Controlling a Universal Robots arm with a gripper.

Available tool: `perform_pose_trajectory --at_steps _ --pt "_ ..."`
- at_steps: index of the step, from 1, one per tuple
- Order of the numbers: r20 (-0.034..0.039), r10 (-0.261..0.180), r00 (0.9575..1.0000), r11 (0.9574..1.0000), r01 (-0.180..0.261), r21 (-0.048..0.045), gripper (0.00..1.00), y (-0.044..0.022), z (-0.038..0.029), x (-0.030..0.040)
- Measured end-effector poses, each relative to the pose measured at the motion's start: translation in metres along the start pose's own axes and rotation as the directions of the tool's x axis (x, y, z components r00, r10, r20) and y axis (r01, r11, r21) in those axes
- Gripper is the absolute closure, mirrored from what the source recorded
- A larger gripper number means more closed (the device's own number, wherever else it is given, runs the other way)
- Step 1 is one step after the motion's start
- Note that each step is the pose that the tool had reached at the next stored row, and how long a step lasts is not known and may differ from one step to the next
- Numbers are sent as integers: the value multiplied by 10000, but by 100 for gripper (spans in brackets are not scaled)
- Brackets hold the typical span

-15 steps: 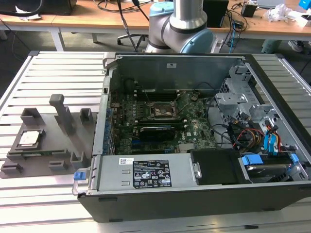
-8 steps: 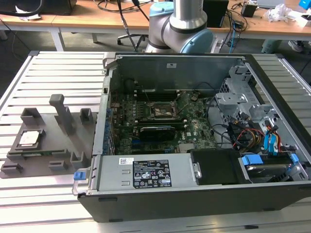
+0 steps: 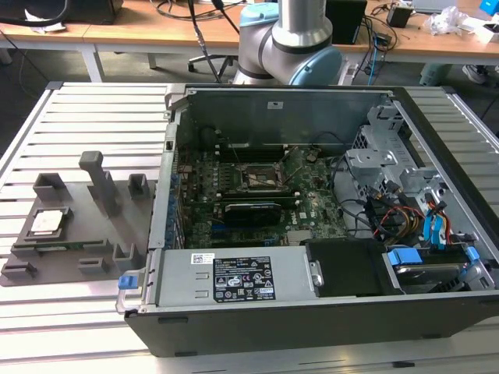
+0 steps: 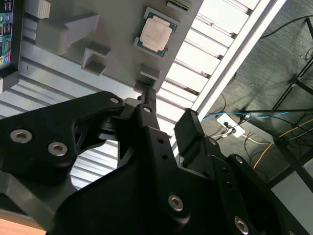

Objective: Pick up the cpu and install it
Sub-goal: 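Pick up the cpu and move it towards the insertion slot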

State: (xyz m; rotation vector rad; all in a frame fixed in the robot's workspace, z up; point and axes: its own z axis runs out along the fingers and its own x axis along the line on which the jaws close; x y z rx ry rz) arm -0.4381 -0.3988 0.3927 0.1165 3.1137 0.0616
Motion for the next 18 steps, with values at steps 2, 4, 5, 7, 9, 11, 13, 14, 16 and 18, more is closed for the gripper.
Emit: perform_pose_trajectory --at_steps 2,4,5,7,9,11,13,14,16,18 --pt "0 0 10000 10000 0 -1 46 0 0 0" --pt "0 0 10000 10000 0 -1 46 0 0 0" --pt "0 -1 10000 10000 1 -1 40 0 0 0" --pt "0 -1 10000 10000 1 -1 40 0 0 0" --pt "1 0 10000 10000 0 5 40 -1 10 1" --pt "0 -1 10000 10000 1 6 40 -1 22 1" --pt "1 -1 10000 10000 1 5 40 -2 36 1" --pt "1 0 10000 10000 0 5 40 -2 42 2" --pt "1 0 10000 10000 0 5 40 -2 52 2" --pt "1 -1 10000 10000 1 5 40 -3 62 2"
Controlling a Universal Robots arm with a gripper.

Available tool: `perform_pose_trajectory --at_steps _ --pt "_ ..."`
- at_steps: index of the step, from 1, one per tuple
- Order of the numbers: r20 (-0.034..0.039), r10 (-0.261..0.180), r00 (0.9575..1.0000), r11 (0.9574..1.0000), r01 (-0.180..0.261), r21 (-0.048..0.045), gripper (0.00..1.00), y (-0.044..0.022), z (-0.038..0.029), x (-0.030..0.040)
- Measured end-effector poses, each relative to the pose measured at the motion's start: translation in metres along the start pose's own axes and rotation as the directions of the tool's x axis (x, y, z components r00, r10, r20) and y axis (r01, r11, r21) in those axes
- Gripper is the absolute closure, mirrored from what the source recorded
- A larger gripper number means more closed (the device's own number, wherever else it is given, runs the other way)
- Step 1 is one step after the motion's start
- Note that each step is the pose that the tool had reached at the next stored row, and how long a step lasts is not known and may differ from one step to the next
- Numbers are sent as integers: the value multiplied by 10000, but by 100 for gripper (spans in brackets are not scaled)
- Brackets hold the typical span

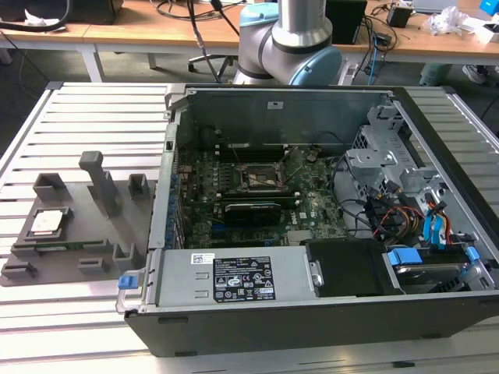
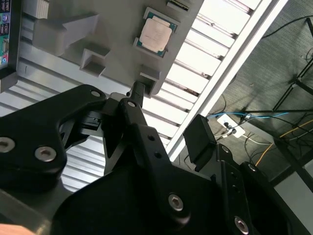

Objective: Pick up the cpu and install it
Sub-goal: 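Pick up the cpu and move it towards the insertion slot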

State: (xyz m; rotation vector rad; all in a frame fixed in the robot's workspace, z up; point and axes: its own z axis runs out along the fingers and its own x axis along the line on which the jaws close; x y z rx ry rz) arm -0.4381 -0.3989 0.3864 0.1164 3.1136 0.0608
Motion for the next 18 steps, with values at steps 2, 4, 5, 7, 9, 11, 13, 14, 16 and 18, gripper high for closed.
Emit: perform_pose_trajectory --at_steps 2,4,5,7,9,11,13,14,16,18 --pt "-1 0 10000 10000 0 0 40 0 11 1" --pt "-1 0 10000 10000 0 0 40 -1 23 1" --pt "-2 0 10000 10000 0 1 40 -1 26 1" --pt "-2 0 10000 10000 0 1 40 -1 30 1" --pt "-1 0 10000 10000 0 0 40 -1 33 1" --pt "1 0 10000 10000 0 -1 40 -1 37 1" --pt "0 -1 10000 10000 1 0 40 -2 43 1" --pt "1 0 10000 10000 0 -1 40 -2 47 1" --pt "-1 0 10000 10000 0 0 40 -2 53 1" --pt "0 0 10000 10000 0 0 40 -2 60 2"
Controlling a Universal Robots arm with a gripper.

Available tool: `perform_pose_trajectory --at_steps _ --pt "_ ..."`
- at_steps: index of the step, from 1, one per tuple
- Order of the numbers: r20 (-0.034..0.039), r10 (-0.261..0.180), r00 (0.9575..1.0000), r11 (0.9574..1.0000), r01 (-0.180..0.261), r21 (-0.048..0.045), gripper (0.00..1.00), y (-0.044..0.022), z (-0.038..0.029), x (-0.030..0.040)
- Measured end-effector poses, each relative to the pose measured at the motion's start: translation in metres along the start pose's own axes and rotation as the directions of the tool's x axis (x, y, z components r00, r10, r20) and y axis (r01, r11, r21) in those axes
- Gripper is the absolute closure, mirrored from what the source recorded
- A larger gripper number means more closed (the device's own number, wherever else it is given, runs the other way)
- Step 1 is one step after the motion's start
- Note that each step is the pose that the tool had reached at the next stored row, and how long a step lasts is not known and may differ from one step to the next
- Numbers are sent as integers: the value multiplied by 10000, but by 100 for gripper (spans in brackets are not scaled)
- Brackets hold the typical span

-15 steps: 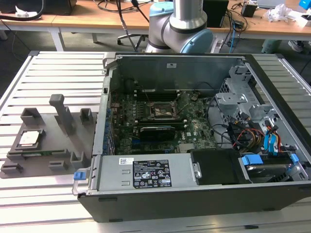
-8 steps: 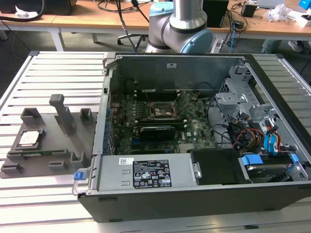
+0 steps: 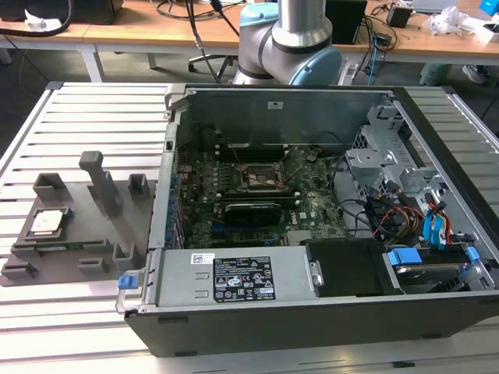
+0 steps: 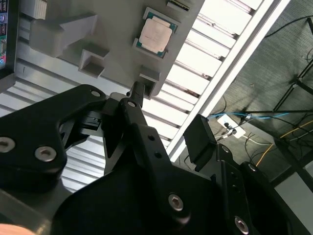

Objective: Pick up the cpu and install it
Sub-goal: 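Pick up the cpu and move it towards the insertion slot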

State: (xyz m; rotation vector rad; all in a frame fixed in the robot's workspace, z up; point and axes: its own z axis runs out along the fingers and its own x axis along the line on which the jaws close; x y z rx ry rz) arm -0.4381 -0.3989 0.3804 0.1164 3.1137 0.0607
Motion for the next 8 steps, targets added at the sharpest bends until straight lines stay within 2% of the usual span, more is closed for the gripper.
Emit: perform_pose_trajectory --at_steps 8 --pt "-1 0 10000 10000 0 0 40 -1 24 1"
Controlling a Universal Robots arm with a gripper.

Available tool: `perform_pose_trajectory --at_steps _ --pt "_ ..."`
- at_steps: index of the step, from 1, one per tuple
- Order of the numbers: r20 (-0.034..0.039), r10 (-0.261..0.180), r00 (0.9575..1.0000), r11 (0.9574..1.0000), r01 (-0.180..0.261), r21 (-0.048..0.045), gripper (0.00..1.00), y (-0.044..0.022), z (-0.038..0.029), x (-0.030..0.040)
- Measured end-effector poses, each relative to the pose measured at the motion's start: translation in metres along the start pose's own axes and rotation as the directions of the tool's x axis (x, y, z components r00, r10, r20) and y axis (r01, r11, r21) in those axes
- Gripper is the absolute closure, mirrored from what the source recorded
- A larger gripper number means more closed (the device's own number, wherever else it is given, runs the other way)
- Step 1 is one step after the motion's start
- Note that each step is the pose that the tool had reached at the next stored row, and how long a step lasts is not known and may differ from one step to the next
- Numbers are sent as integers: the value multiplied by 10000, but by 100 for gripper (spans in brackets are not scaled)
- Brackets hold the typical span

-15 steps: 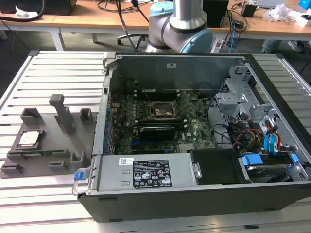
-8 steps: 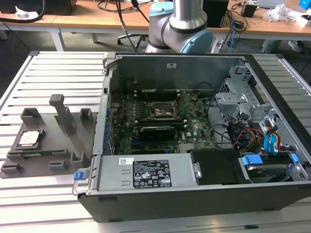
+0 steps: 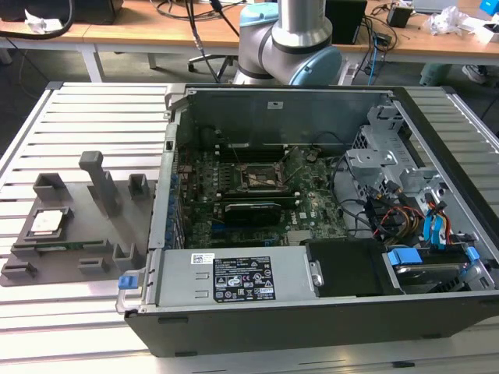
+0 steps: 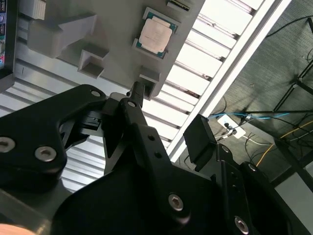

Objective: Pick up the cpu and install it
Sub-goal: 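Pick up the cpu and move it towards the insertion slot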

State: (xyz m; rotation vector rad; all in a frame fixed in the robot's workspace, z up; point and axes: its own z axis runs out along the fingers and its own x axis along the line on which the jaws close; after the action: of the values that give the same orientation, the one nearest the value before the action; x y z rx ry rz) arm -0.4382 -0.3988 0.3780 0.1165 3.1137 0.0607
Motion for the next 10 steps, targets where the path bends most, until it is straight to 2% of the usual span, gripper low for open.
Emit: perform_pose_trajectory --at_steps 10 --pt "0 0 10000 10000 0 0 40 -1 27 0"
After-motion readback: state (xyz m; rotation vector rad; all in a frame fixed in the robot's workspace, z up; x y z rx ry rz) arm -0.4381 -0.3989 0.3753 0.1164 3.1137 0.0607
